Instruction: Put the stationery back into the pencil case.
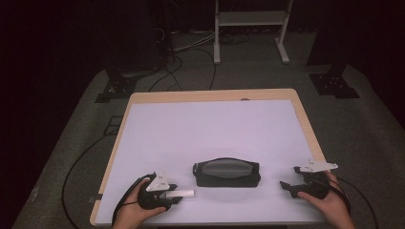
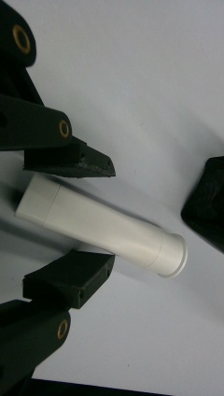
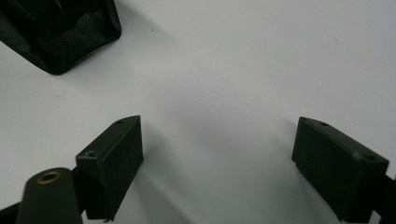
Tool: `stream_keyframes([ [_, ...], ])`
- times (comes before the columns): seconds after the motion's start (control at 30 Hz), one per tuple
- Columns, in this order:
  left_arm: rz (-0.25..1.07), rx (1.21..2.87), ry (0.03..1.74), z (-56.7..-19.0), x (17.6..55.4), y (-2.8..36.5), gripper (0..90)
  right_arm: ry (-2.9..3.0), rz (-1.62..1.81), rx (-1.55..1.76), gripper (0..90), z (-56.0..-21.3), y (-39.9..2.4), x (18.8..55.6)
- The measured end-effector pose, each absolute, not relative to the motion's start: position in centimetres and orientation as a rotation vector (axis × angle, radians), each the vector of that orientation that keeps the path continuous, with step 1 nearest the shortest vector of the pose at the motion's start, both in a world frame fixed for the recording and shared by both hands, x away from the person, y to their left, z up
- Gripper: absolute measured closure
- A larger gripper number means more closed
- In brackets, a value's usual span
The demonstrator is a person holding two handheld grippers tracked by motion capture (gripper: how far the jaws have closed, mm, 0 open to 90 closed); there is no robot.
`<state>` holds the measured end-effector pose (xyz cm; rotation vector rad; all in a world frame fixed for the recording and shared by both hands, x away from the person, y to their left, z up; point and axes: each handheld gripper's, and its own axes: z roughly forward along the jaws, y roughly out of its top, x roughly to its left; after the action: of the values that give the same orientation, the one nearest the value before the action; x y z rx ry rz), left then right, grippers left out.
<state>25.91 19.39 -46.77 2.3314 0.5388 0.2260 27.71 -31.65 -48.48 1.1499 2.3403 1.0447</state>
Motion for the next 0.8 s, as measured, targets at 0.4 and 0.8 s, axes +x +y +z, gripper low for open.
stream_keyframes([
  [0.4,0.231,2.325,0.533,-46.78,25.73,19.73,65.5,2.34,1.045,1.15,15.3,-48.48,-31.65,27.72],
  [0.8,0.225,2.309,0.531,-46.86,25.74,19.97,70.9,2.341,1.047,1.15,15.3,-48.48,-31.66,27.72],
])
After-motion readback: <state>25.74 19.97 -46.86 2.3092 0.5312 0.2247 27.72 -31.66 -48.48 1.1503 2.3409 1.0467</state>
